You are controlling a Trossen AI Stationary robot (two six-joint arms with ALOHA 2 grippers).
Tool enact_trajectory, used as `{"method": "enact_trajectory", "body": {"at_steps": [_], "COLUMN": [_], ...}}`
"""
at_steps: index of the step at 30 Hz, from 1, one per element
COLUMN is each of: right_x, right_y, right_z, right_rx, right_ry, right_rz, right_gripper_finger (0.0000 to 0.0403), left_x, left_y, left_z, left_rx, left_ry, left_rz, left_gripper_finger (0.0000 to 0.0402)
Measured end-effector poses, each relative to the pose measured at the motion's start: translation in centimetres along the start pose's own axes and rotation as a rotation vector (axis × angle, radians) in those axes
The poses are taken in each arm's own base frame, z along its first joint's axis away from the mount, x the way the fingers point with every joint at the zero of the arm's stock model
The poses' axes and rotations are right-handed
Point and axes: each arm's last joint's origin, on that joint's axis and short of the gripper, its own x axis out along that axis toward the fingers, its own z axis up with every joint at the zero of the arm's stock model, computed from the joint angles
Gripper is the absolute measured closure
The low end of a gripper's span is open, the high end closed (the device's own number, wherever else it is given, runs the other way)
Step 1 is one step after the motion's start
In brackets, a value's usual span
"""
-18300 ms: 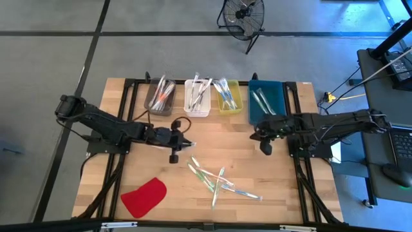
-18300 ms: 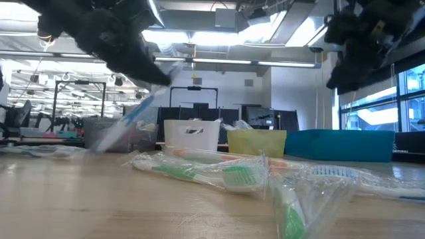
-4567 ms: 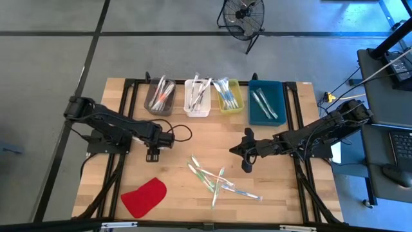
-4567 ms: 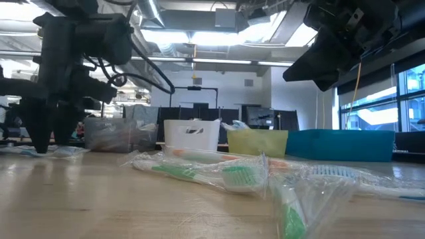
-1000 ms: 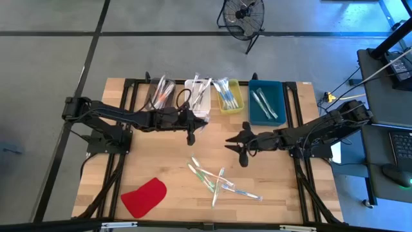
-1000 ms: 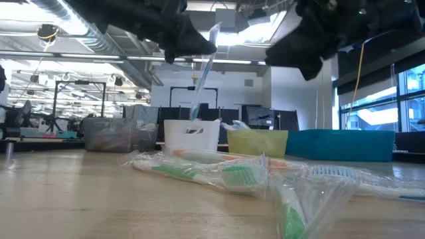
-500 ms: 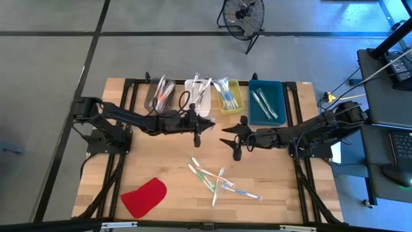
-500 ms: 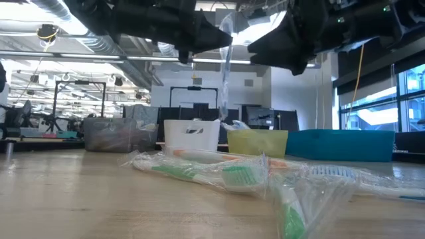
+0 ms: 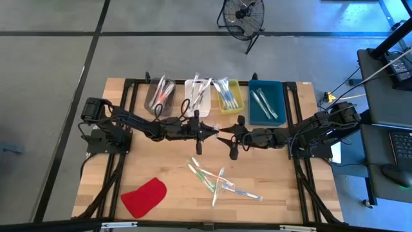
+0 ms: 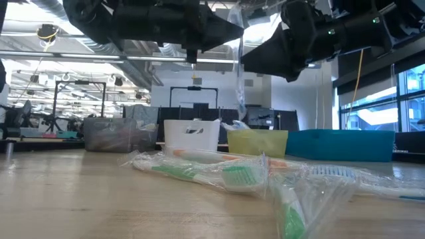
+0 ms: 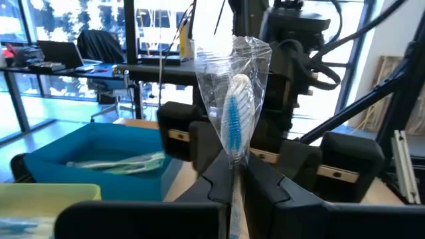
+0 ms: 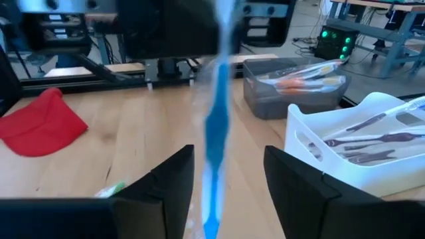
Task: Pick & Place Toothbrushes
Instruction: Put the blue toothbrush into the yellow bin
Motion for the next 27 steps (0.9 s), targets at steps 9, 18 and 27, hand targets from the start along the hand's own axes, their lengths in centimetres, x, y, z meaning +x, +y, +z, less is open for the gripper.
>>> {"method": "enact_trajectory", "body": {"at_steps": [9,18,27], "right_x": [0.27,0.4,0.4], "right_y": [-0.47,-0.73,-0.65], "right_z": [0.4,0.52,0.41], "right_rx": [0.028,0.036,0.036], "right_ry": [-0.03,-0.035,-0.022], "right_rz": [0.031,0.049,0.08], "right_gripper_finger": [0.0233,0.0301,0.0365], "left_x": [0.32,0.39,0.41], "left_y": [-0.07,-0.07,-0.04], "left_z": [0.15,0.18,0.01], "left_rx": [-0.009,-0.006,0.021], "left_ry": [-0.096,-0.125,-0.107], "left_rz": [-0.004,0.001,0.005], "left_gripper_finger": [0.0389,0.0389,0.0389]}}
